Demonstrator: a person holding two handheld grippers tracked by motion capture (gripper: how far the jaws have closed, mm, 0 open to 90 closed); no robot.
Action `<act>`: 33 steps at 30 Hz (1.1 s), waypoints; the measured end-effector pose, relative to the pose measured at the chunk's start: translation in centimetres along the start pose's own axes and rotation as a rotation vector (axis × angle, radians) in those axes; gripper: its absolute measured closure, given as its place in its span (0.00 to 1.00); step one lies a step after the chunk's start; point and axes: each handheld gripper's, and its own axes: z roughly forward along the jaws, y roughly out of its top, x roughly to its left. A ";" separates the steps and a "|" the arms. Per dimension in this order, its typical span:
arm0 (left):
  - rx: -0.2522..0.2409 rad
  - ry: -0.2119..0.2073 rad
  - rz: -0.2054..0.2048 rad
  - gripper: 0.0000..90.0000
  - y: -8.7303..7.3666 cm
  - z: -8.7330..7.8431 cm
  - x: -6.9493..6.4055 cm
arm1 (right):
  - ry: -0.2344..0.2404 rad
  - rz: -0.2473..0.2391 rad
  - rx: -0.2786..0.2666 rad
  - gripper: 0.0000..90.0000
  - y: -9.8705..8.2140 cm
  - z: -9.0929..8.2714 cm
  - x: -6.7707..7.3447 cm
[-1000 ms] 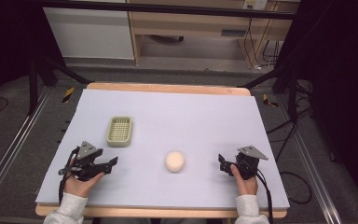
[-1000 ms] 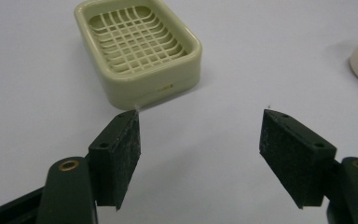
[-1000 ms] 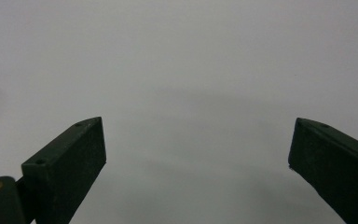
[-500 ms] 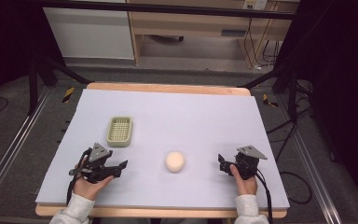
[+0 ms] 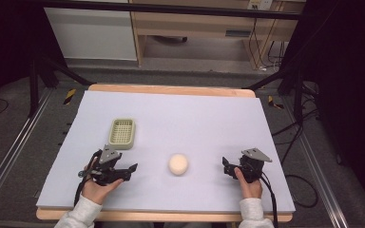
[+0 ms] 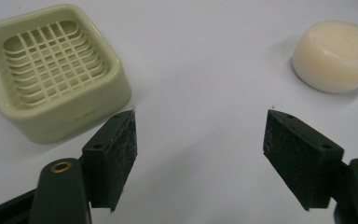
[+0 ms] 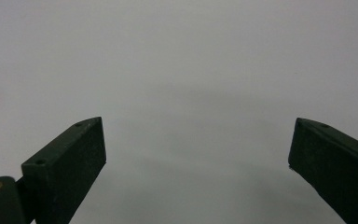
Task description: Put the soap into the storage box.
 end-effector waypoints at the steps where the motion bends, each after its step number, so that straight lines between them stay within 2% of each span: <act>1: -0.005 -0.006 0.002 0.28 0.2 0.1 -0.2 | 0.000 0.001 0.000 0.05 0.0 0.0 0.0; 12: 0.012 -0.020 0.026 0.28 0.6 0.4 -0.7 | -0.005 0.000 0.005 0.05 0.0 0.1 0.1; 17: 0.023 -0.025 0.059 0.26 1.3 0.5 -1.1 | -0.005 -0.005 0.008 0.05 0.0 0.1 0.1; 24: 0.023 -0.035 0.073 0.25 1.7 0.7 -1.6 | -0.012 -0.010 0.007 0.05 0.0 0.1 0.3; 33: 0.007 -0.061 0.089 0.25 3.2 1.1 -2.6 | -0.015 -0.016 0.008 0.05 0.0 0.1 0.3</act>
